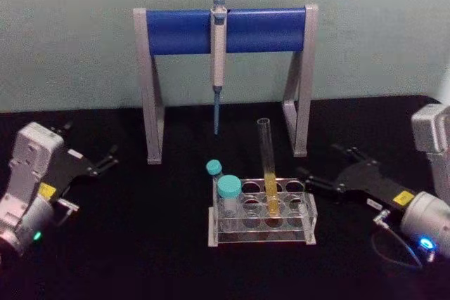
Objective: Pick up the test tube from the test tube rack, shake it, then place it back into the test tube rack.
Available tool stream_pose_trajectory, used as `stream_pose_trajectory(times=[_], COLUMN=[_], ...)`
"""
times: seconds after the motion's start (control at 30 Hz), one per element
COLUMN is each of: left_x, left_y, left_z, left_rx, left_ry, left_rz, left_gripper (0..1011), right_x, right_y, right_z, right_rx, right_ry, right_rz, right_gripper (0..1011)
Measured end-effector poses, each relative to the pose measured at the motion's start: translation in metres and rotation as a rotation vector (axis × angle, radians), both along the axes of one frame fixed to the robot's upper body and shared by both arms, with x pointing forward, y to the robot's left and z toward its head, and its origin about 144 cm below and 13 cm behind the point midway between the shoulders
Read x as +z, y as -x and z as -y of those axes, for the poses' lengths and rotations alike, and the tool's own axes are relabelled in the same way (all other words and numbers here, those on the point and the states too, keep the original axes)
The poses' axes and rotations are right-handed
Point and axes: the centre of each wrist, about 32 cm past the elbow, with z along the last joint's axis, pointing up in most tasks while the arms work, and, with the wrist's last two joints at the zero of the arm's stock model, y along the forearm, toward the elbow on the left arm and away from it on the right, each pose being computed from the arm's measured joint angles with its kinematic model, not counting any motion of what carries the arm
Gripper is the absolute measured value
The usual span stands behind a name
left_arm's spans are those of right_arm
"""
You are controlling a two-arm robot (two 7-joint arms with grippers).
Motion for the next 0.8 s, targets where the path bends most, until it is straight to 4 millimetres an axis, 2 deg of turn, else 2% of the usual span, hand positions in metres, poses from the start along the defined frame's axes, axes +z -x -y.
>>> stream_pose_trajectory(times=[0.33,0.4,0.57,0.8], left_x=[0.0,0.0,0.0,0.0], left_y=[0.0,0.0,0.0,0.0], left_z=[0.0,0.0,0.0,0.0], left_rx=[0.0,0.0,0.0,0.0], left_ry=[0.0,0.0,0.0,0.0], left_rz=[0.0,0.0,0.0,0.0], left_gripper=[1010,1010,1010,1010], right_x=[0.011,0.013,0.012,0.006], right_y=[-0.025,-0.037,-0.055,-0.067], right_z=[-0.017,-0.023,-0.031,-0.037], right_rx=[0.105,0.124,0.137,0.147], right_ry=[0.015,0.025,0.05,0.063], right_rz=[-0.031,-0.034,-0.041,-0.058], right_gripper=[1000,1000,1000,1000])
